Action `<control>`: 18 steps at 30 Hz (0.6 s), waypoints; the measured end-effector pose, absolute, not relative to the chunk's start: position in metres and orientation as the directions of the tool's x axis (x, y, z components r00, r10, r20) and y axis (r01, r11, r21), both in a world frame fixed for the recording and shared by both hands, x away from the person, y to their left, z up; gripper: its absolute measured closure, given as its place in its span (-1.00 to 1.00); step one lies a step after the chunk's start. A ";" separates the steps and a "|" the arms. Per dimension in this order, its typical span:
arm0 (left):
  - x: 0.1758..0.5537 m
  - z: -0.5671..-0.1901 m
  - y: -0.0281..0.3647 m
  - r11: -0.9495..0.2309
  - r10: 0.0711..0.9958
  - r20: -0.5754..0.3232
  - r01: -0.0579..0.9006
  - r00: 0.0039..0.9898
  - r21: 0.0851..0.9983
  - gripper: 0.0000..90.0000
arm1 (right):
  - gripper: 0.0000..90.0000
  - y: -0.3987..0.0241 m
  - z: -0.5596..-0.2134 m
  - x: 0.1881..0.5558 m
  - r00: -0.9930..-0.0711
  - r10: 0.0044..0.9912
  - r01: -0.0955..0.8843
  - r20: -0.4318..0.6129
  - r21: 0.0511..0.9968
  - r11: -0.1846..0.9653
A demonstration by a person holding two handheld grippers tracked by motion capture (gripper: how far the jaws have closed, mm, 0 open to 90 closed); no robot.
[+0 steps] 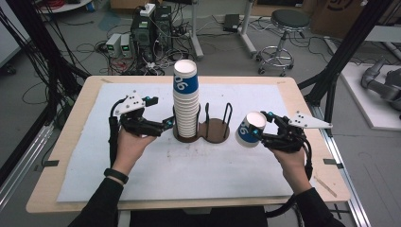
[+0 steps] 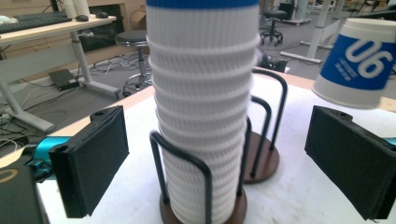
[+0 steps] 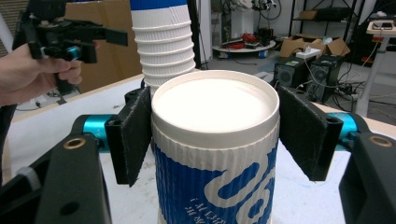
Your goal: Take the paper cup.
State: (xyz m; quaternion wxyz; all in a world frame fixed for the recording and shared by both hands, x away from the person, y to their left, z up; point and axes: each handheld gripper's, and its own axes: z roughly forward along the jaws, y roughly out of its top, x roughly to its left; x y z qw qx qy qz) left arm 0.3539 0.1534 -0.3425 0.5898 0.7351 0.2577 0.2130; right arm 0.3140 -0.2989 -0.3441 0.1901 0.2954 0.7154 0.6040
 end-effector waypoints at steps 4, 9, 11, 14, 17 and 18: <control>0.345 -0.351 0.157 -0.168 0.630 0.004 0.131 0.777 0.977 -0.87 | -0.32 -0.298 -0.345 0.314 -0.753 0.652 0.200 0.088 0.975 0.098; 0.334 -0.364 0.161 -0.175 0.635 0.003 0.140 0.773 0.975 -0.87 | -0.32 -0.298 -0.346 0.315 -0.752 0.653 0.199 0.086 0.975 0.100; 0.329 -0.373 0.162 -0.176 0.637 -0.002 0.148 0.771 0.973 -0.87 | -0.32 -0.298 -0.346 0.316 -0.752 0.654 0.199 0.087 0.975 0.099; 0.324 -0.380 0.164 -0.188 0.645 0.007 0.150 0.764 0.971 -0.87 | -0.32 -0.299 -0.347 0.317 -0.747 0.659 0.203 0.089 0.974 0.098; 0.320 -0.386 0.165 -0.190 0.649 0.004 0.157 0.761 0.969 -0.87 | -0.32 -0.299 -0.348 0.317 -0.745 0.661 0.206 0.089 0.973 0.101; 0.316 -0.389 0.165 -0.197 0.651 0.007 0.159 0.759 0.967 -0.87 | -0.32 -0.299 -0.348 0.316 -0.745 0.661 0.208 0.091 0.973 0.100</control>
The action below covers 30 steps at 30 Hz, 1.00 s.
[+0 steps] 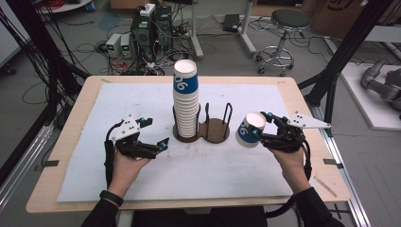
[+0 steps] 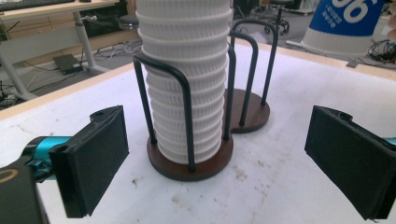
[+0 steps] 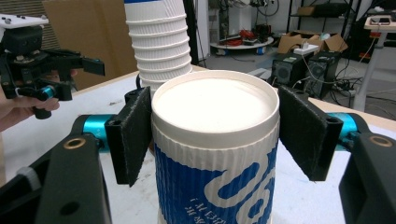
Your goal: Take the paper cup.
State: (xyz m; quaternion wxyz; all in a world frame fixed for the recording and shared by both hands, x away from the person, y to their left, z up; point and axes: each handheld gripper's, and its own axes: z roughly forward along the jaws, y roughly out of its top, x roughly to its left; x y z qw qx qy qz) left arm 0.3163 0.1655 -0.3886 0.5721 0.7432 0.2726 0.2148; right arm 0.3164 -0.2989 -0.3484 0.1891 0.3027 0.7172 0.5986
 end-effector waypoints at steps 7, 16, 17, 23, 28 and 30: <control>0.307 -0.397 0.167 -0.201 0.648 0.021 0.145 0.761 0.969 -0.87 | -0.33 -0.301 -0.350 0.316 -0.741 0.665 0.207 0.089 0.973 0.100; 0.307 -0.398 0.168 -0.203 0.652 0.032 0.134 0.758 0.970 -0.87 | -0.32 -0.299 -0.351 0.316 -0.743 0.664 0.207 0.085 0.973 0.107; 0.307 -0.398 0.168 -0.203 0.652 0.032 0.134 0.758 0.970 -0.87 | -0.32 -0.299 -0.351 0.316 -0.743 0.664 0.207 0.085 0.973 0.107; 0.306 -0.398 0.168 -0.204 0.654 0.035 0.131 0.756 0.970 -0.87 | -0.33 -0.299 -0.351 0.315 -0.744 0.662 0.209 0.087 0.972 0.107; 0.306 -0.399 0.167 -0.206 0.650 0.031 0.136 0.759 0.969 -0.87 | -0.32 -0.299 -0.351 0.315 -0.746 0.660 0.209 0.087 0.972 0.108; 0.306 -0.399 0.166 -0.207 0.650 0.032 0.136 0.759 0.969 -0.87 | -0.32 -0.299 -0.351 0.316 -0.747 0.660 0.207 0.085 0.972 0.110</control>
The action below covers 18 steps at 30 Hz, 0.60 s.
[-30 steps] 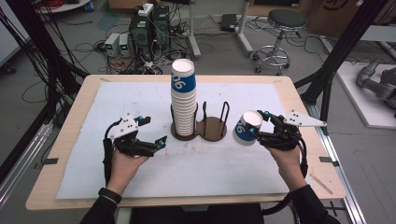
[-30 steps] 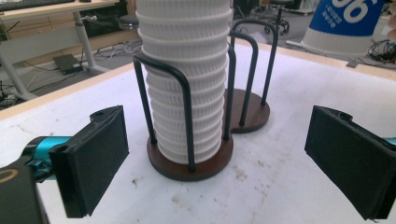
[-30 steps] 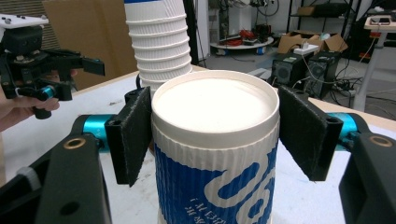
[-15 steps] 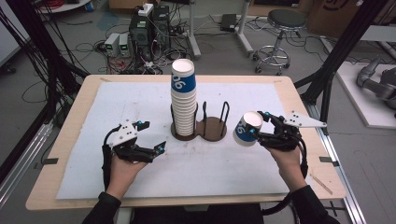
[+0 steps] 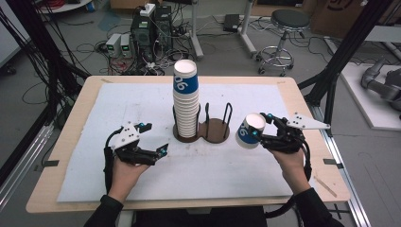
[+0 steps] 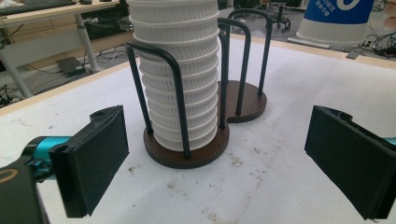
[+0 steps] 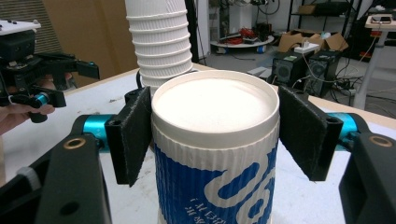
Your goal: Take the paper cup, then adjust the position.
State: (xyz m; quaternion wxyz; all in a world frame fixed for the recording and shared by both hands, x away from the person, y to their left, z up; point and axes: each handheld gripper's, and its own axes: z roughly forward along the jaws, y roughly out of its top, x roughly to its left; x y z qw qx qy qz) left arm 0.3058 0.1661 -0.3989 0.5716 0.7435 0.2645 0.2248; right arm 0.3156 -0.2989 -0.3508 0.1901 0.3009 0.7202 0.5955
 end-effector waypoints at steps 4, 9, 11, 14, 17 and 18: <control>0.305 -0.399 0.166 -0.211 0.649 0.036 0.133 0.760 0.968 -0.87 | -0.32 -0.299 -0.351 0.315 -0.746 0.661 0.204 0.082 0.973 0.109; 0.304 -0.398 0.165 -0.209 0.641 0.036 0.129 0.767 0.969 -0.87 | -0.33 -0.298 -0.350 0.315 -0.747 0.660 0.203 0.083 0.973 0.108; 0.305 -0.399 0.164 -0.209 0.637 0.035 0.129 0.770 0.969 -0.87 | -0.32 -0.297 -0.350 0.315 -0.749 0.658 0.199 0.079 0.974 0.109; 0.306 -0.400 0.161 -0.214 0.626 0.031 0.133 0.779 0.968 -0.86 | -0.32 -0.297 -0.349 0.315 -0.750 0.657 0.203 0.083 0.973 0.108; 0.305 -0.400 0.159 -0.217 0.620 0.036 0.127 0.784 0.968 -0.87 | -0.32 -0.297 -0.349 0.315 -0.751 0.656 0.201 0.083 0.974 0.107; 0.305 -0.400 0.157 -0.218 0.614 0.035 0.127 0.788 0.968 -0.87 | -0.32 -0.297 -0.349 0.315 -0.754 0.652 0.194 0.077 0.975 0.108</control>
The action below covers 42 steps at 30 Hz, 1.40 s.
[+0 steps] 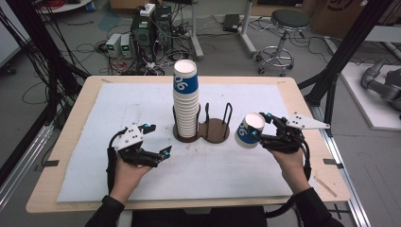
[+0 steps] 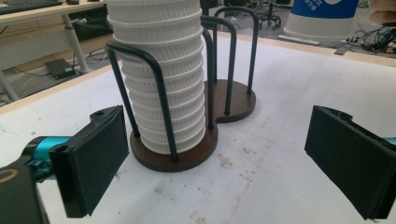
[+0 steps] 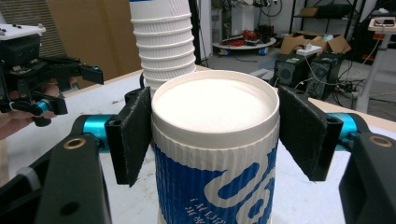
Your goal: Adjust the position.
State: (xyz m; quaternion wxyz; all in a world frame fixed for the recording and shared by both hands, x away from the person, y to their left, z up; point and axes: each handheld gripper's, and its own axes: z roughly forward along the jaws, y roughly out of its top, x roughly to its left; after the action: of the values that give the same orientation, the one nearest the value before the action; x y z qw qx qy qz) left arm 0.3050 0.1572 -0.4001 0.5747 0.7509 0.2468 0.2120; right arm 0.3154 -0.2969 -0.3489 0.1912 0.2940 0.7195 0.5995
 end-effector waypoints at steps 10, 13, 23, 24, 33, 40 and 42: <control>0.302 -0.399 0.148 -0.222 0.574 0.031 0.120 0.819 0.968 -0.87 | -0.32 -0.291 -0.348 0.314 -0.786 0.613 0.191 0.079 0.974 0.119; 0.301 -0.398 0.145 -0.222 0.551 0.025 0.117 0.834 0.968 -0.86 | -0.32 -0.289 -0.348 0.313 -0.798 0.598 0.188 0.078 0.974 0.125; 0.299 -0.400 0.121 -0.226 0.437 -0.002 0.112 0.900 0.968 -0.87 | -0.32 -0.276 -0.349 0.311 -0.852 0.520 0.168 0.069 0.975 0.145; 0.299 -0.400 0.118 -0.230 0.423 -0.002 0.109 0.906 0.967 -0.87 | -0.33 -0.274 -0.349 0.310 -0.856 0.512 0.168 0.071 0.975 0.146; 0.300 -0.406 0.092 -0.244 0.327 -0.022 0.106 0.945 0.964 -0.87 | -0.32 -0.263 -0.352 0.308 -0.890 0.451 0.160 0.070 0.973 0.165; 0.300 -0.409 0.075 -0.234 0.275 -0.052 0.120 0.960 0.965 -0.87 | -0.32 -0.253 -0.355 0.306 -0.921 0.381 0.158 0.083 0.973 0.168; 0.300 -0.410 0.071 -0.223 0.257 -0.069 0.128 0.964 0.966 -0.87 | -0.32 -0.252 -0.356 0.306 -0.923 0.375 0.154 0.081 0.973 0.169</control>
State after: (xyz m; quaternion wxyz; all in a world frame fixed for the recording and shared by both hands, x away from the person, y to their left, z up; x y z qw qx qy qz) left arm 0.2999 0.0707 -0.4102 0.6111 0.7801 0.1234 0.0525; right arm 0.3062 -0.2518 -0.3556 0.0892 0.1741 0.7594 0.6205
